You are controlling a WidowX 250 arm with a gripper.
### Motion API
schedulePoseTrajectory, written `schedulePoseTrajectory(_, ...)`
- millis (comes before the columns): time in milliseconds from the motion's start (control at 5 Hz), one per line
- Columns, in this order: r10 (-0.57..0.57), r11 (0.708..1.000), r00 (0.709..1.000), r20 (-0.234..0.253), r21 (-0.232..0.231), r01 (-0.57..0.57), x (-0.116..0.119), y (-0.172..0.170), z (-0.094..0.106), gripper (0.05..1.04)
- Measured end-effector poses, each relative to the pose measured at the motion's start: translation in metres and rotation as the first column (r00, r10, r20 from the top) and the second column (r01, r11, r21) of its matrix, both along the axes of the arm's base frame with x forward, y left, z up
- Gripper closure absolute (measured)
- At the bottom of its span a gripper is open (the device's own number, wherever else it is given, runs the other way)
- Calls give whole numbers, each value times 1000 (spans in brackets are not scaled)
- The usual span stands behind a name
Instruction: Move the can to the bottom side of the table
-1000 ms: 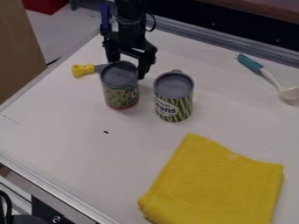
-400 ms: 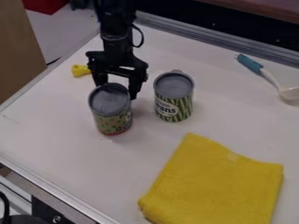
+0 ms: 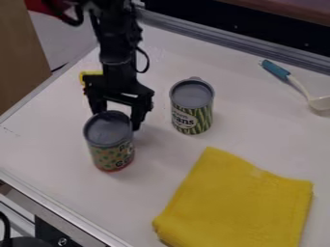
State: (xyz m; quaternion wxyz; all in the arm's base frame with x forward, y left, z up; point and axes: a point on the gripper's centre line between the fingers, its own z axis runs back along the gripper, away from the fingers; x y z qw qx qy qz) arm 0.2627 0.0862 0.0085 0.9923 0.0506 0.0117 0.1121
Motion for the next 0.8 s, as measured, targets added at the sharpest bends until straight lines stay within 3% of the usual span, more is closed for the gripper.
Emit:
schedulePoseTrajectory(400, -118, 993, 993, -15, 13, 118, -36, -23, -2, 83)
schedulePoseTrajectory(600, -138, 990, 990, 13, 22, 137, -46, -28, 0, 83)
schedulePoseTrajectory(800, -137, 991, 990, 24, 10, 137, -38, -29, 5, 83)
